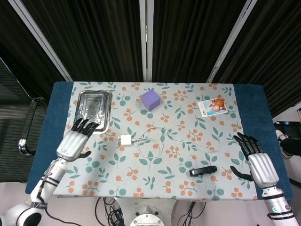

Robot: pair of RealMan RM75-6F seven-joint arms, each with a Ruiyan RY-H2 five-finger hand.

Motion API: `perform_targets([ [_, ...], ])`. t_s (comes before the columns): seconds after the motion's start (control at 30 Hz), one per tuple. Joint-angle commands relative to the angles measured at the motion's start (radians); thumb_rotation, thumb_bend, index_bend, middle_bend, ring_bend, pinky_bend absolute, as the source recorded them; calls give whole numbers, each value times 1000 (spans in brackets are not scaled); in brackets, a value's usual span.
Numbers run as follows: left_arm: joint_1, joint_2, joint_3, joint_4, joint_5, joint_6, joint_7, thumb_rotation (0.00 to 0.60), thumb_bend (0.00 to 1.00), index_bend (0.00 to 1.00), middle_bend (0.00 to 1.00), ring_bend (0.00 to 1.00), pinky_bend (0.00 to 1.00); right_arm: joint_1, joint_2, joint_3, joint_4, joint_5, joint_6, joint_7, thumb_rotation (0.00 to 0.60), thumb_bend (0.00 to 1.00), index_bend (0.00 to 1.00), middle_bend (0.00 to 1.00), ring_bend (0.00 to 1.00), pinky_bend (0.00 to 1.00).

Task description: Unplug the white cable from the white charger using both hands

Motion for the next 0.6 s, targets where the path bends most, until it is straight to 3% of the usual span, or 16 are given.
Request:
perform_targets([
  [0.03,-158,-135,-72,97,-170,-143,60,600,152,154,114,20,1,-2,-1,-1,0,5,-1,-2,600,165,0,0,0,0],
  [0.27,-276,-277,-74,243,-367,-196,133,600,162,202,175,79,66,-8,1,-2,-3,20,-1,-10,600,166,0,0,0,0],
  [0.6,-332,-355,-22,259,-560,-133,227,600,180,278,243,164,160,-4,-9,-2,7,27,-13,-3,600,166,0,0,0,0],
])
